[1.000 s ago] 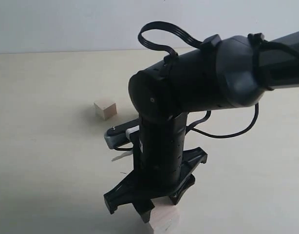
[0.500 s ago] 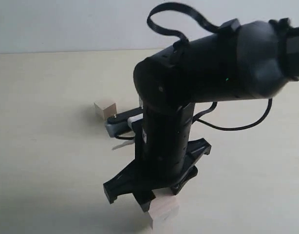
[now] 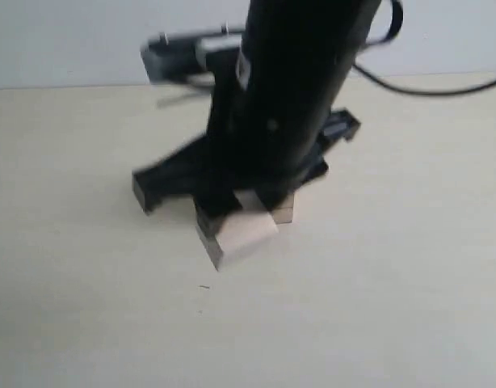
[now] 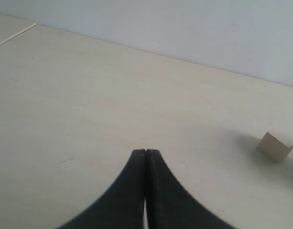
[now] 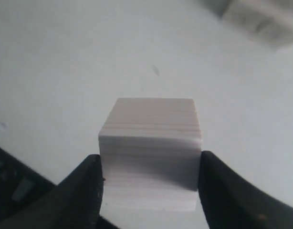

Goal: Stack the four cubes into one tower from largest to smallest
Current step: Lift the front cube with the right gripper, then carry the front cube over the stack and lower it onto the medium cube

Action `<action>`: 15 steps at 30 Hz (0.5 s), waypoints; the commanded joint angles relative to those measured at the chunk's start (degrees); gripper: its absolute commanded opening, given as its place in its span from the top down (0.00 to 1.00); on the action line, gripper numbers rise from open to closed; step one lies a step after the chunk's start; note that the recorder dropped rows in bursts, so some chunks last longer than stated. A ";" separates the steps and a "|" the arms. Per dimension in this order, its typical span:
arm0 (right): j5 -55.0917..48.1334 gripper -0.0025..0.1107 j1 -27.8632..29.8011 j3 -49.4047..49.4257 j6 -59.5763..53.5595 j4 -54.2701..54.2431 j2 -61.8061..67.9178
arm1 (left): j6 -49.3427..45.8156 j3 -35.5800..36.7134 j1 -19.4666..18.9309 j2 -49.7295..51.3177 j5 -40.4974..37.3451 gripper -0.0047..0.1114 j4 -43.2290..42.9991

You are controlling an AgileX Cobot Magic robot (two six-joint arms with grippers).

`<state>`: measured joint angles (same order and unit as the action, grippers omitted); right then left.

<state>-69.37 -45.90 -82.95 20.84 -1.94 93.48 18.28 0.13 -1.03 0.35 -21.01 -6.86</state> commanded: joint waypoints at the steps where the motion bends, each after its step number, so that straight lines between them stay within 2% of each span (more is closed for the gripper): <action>1: -0.59 0.58 0.80 -12.93 -0.03 8.51 -0.24 | -0.30 -0.13 0.37 -0.35 0.46 0.96 -0.11; 5: -0.59 0.58 6.44 -22.55 -0.03 9.27 4.17 | -0.30 -0.13 0.37 -0.35 0.46 0.96 -0.11; 8: -0.59 0.58 11.67 -27.04 -0.98 3.26 8.27 | -0.30 -0.13 0.92 -0.35 0.46 0.96 -0.11; 12: -0.59 0.58 16.65 -28.86 -3.87 -6.08 12.98 | -0.30 -0.13 1.14 -0.35 0.46 0.96 -0.11; 15: -0.59 0.58 18.25 -28.86 -3.77 -4.97 14.99 | -0.30 -0.13 1.14 -0.35 0.46 0.96 -0.11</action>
<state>-69.95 -29.21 -111.15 18.00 -6.32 107.06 18.28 0.13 -0.31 0.35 -21.01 -6.86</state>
